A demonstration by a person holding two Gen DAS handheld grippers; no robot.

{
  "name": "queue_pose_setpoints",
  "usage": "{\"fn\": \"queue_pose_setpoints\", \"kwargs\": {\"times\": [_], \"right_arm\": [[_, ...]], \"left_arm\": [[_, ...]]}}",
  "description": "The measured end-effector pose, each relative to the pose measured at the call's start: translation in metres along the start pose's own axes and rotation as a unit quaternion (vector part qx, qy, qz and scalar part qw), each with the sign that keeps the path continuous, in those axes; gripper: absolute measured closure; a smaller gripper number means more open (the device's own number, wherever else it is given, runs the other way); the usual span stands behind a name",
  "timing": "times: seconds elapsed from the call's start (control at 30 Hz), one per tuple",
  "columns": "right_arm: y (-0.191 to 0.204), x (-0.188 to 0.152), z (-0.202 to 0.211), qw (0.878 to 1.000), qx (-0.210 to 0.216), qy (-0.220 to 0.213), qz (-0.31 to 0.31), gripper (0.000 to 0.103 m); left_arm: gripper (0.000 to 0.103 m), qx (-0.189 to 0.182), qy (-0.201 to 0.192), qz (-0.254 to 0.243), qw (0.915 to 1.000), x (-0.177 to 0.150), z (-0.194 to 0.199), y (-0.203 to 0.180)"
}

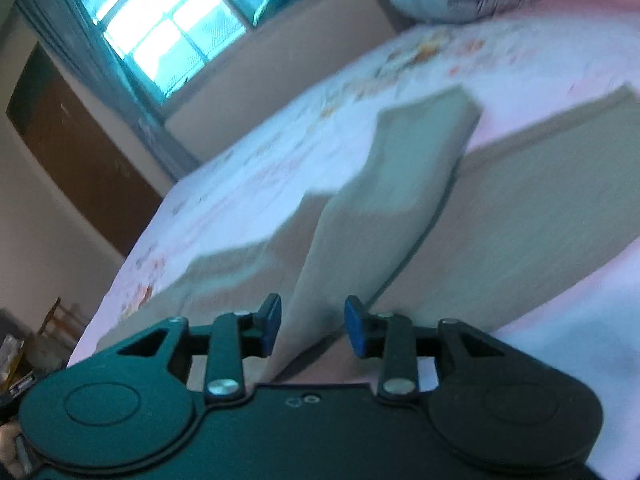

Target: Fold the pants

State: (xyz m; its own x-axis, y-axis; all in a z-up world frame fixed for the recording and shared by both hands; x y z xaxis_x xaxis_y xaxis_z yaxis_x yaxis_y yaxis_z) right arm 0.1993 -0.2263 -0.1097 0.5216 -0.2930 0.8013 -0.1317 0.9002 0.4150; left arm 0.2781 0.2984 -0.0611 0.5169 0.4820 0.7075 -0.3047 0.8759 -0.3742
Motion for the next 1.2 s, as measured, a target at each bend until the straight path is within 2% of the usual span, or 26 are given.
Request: {"fn": "queue_pose_setpoints", "kwargs": {"times": [0.1, 0.17, 0.23, 0.3, 0.43, 0.6, 0.63, 0.67, 0.73, 0.8, 0.87, 1.03, 1.07, 1.13, 1.17, 1.2], "right_arm": [[-0.016, 0.014, 0.016, 1.000, -0.018, -0.014, 0.007, 0.075], [-0.027, 0.024, 0.021, 0.999, -0.024, -0.020, 0.015, 0.075], [-0.037, 0.034, 0.022, 0.999, -0.033, -0.021, 0.020, 0.074], [-0.044, 0.041, 0.025, 0.999, -0.042, -0.019, 0.028, 0.073], [-0.052, 0.050, 0.024, 0.996, -0.055, -0.007, 0.063, 0.071], [-0.047, 0.061, 0.008, 0.991, -0.058, 0.001, 0.121, 0.069], [-0.045, 0.065, 0.003, 0.990, -0.059, 0.004, 0.131, 0.069], [-0.044, 0.067, 0.000, 0.988, -0.060, 0.008, 0.140, 0.067], [-0.041, 0.070, -0.014, 0.985, -0.062, 0.025, 0.156, 0.064], [-0.037, 0.072, -0.031, 0.983, -0.059, 0.043, 0.169, 0.064], [-0.030, 0.074, -0.050, 0.979, -0.062, 0.055, 0.188, 0.064], [-0.008, 0.068, -0.086, 0.976, -0.058, 0.079, 0.195, 0.064], [-0.004, 0.064, -0.092, 0.975, -0.058, 0.087, 0.196, 0.066], [-0.002, 0.056, -0.101, 0.966, -0.088, 0.108, 0.216, 0.088], [-0.004, 0.056, -0.099, 0.966, -0.095, 0.106, 0.215, 0.103], [-0.007, 0.057, -0.092, 0.967, -0.102, 0.100, 0.209, 0.103]], "left_arm": [[0.000, 0.013, -0.021, -0.035, 0.9991, -0.006, 0.009, -0.033], [0.000, 0.019, -0.019, -0.055, 0.9982, -0.017, 0.004, -0.054], [0.000, 0.040, -0.009, -0.066, 0.9970, -0.032, -0.007, -0.076], [0.000, 0.048, 0.000, -0.045, 0.9978, -0.047, -0.017, -0.095], [0.000, 0.034, 0.009, -0.021, 0.9992, -0.081, -0.024, -0.141], [0.000, 0.013, 0.057, -0.087, 0.9945, -0.130, -0.049, -0.213], [0.000, 0.019, 0.069, -0.099, 0.9925, -0.140, -0.055, -0.224], [0.000, 0.039, 0.061, -0.119, 0.9903, -0.148, -0.060, -0.231], [0.000, 0.062, 0.030, -0.134, 0.9885, -0.157, -0.062, -0.236], [0.000, 0.064, 0.008, -0.117, 0.9911, -0.161, -0.059, -0.233], [0.000, 0.067, -0.010, -0.121, 0.9904, -0.166, -0.057, -0.233], [0.000, 0.073, -0.019, -0.121, 0.9898, -0.167, -0.054, -0.232], [0.000, 0.072, -0.018, -0.121, 0.9898, -0.165, -0.056, -0.233], [0.000, 0.069, -0.016, -0.121, 0.9901, -0.166, -0.054, -0.233], [0.000, 0.067, -0.015, -0.120, 0.9903, -0.165, -0.057, -0.232], [0.000, 0.066, -0.014, -0.120, 0.9906, -0.165, -0.057, -0.232]]}}
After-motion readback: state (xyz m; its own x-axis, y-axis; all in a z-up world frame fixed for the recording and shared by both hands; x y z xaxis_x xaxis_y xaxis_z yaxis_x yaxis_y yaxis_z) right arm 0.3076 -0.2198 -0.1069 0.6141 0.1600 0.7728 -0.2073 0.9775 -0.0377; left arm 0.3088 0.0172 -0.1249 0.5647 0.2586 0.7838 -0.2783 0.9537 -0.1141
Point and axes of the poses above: each gripper's, at about its wrist camera, not at the fingertips, and z roughly against the way its jaws point, y to its left, x to its top, the point moved 7 cm from there along -z, roughly the way its jaws point, and after that the axes turned 13 degrees about z, right-handed, at the moved point
